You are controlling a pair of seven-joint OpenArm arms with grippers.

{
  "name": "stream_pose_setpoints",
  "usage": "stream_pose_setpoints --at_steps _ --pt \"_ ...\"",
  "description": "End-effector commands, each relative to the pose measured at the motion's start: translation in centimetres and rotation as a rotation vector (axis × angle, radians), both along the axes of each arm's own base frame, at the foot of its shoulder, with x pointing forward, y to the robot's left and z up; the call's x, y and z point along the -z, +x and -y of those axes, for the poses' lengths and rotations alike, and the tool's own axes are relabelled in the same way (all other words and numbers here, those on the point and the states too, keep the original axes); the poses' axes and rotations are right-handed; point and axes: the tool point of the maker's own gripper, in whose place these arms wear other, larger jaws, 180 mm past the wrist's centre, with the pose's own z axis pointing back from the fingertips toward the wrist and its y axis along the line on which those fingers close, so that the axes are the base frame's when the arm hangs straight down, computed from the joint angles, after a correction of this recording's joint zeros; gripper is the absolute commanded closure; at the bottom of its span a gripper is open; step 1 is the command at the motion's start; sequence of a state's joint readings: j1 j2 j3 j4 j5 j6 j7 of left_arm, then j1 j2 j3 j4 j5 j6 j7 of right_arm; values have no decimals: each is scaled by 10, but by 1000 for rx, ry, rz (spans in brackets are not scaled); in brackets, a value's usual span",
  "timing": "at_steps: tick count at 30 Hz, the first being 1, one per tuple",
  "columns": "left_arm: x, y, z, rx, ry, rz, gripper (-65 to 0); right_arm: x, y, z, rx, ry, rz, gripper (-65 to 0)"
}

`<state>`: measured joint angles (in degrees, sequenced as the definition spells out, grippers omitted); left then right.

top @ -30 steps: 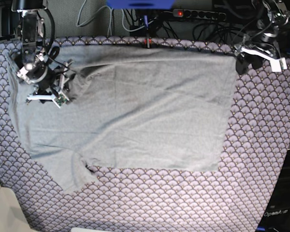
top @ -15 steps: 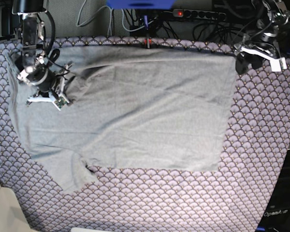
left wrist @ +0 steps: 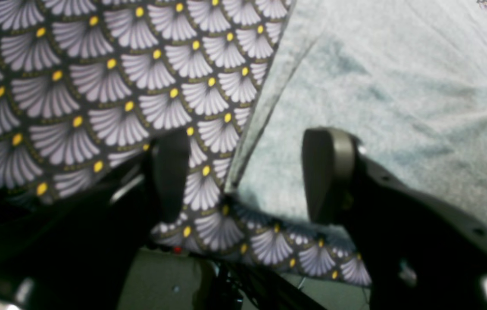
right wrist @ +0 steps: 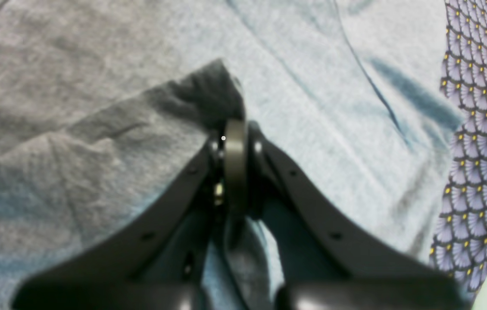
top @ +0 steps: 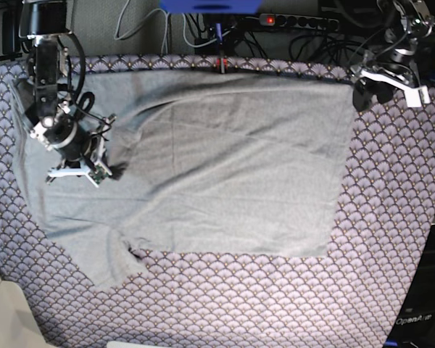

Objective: Fold the T-shirt properly

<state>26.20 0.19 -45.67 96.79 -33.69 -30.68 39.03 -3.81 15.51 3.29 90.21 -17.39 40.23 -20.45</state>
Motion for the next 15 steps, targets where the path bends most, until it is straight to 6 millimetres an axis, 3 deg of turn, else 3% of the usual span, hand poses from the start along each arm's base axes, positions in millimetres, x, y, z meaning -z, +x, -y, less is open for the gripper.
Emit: stream_pose_setpoints --at_steps 1,6,10,15 --pt "-9 3 -2 2 9 35 -405 -15 11 -7 -22 17 51 0" --pt "-9 3 -2 2 9 35 -405 -15 12 -14 -45 18 52 0" --pt "-8 2 -2 1 7 33 -405 -31 31 -11 -34 15 99 0" --pt "-9 3 -2 0 7 36 -405 -35 36 -10 -34 14 110 0"
